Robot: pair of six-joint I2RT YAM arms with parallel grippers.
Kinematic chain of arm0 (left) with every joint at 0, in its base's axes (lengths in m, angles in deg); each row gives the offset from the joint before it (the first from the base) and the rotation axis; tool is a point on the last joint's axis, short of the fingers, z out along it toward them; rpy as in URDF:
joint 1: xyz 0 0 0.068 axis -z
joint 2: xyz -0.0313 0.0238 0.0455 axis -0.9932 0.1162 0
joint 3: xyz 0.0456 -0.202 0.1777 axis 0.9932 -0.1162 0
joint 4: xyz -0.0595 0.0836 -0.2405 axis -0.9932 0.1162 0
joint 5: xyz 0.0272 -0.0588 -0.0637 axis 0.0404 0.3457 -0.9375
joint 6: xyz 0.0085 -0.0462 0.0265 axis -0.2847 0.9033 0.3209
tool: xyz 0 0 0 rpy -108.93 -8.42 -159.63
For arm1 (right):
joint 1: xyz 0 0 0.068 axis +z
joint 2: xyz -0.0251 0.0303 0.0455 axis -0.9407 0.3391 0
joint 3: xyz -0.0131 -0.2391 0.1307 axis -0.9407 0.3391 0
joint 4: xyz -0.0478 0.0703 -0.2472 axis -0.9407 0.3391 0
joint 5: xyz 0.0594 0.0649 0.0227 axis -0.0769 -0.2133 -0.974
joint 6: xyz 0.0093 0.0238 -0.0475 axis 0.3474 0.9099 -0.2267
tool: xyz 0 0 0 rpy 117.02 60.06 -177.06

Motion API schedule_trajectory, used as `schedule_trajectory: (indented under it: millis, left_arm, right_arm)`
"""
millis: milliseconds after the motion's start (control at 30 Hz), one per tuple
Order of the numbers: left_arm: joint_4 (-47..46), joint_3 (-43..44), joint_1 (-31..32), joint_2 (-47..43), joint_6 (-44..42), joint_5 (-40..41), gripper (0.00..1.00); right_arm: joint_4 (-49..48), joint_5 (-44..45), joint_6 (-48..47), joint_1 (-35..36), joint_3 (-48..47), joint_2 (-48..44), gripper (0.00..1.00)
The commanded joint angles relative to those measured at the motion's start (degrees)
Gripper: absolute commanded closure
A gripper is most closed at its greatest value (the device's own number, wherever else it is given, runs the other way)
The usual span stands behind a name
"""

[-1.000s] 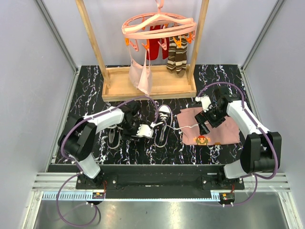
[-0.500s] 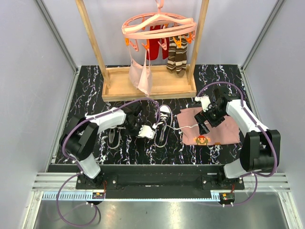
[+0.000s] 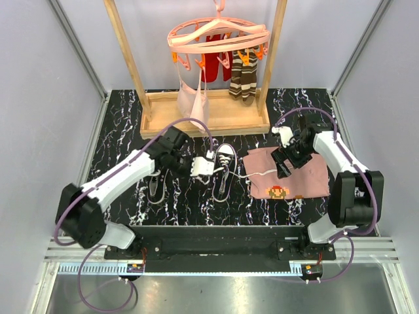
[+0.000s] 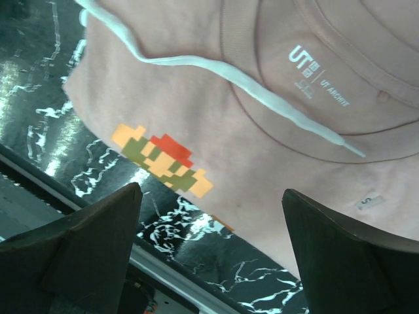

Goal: Tie the shoes

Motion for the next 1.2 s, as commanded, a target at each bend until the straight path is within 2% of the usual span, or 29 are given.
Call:
schedule_trajectory:
  millis: [0, 100, 333, 433, 567, 933, 1167]
  left_arm:
    - [-4.03, 2.64, 0.21, -5.47, 11.22, -9.12, 1.00]
    - [-5.10, 2.64, 0.21, -6.01, 13.86, -10.80, 1.00]
    - [-5.89, 2.38, 0.21, -5.31, 15.62, -11.68, 1.00]
    - [-6.15, 2.55, 0.12, -4.69, 15.89, -11.51, 1.00]
    - [-6.50, 2.82, 0.21, -3.90, 16.16, -11.68, 1.00]
    - [-6.68, 3.43, 0.21, -2.85, 16.07, -11.24, 1.00]
    - [-6.68, 3.43, 0.12, -2.41, 15.98, -10.89, 1.00]
  right_arm:
    - [-2.67, 2.34, -3.78, -0.20, -2.78, 3.23, 0.09]
    - [-3.03, 3.14, -5.45, -0.11, -4.53, 6.39, 0.21]
    - [-3.38, 2.52, -10.11, -0.02, -8.40, 10.80, 0.34]
    - [-3.82, 1.91, -10.12, -0.02, -10.33, 13.08, 0.45]
    - [-3.82, 1.73, -10.99, 1.03, -11.66, 15.46, 0.50]
    - [-4.17, 3.49, -13.10, 4.64, -12.01, 20.47, 0.43]
    - [-4.34, 4.63, -14.16, 4.81, -11.31, 22.49, 0.43]
